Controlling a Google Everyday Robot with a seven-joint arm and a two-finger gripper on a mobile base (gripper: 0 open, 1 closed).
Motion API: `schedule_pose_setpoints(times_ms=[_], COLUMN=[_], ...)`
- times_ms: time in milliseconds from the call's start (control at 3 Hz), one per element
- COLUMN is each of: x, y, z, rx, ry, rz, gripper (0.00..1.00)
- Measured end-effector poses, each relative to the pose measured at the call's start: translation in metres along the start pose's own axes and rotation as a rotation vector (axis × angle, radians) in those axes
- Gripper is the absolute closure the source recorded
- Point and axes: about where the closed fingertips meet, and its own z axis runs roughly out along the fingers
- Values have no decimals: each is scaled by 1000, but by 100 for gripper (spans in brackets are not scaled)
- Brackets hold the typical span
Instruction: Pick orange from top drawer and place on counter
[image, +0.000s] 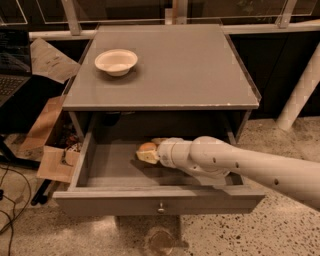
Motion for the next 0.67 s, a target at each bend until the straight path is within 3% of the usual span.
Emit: schedule_pose_setpoints(times_ms=[667], x=[-48], y=[10], z=[-69], rx=[55], ry=[-95], rz=[3], gripper=[100])
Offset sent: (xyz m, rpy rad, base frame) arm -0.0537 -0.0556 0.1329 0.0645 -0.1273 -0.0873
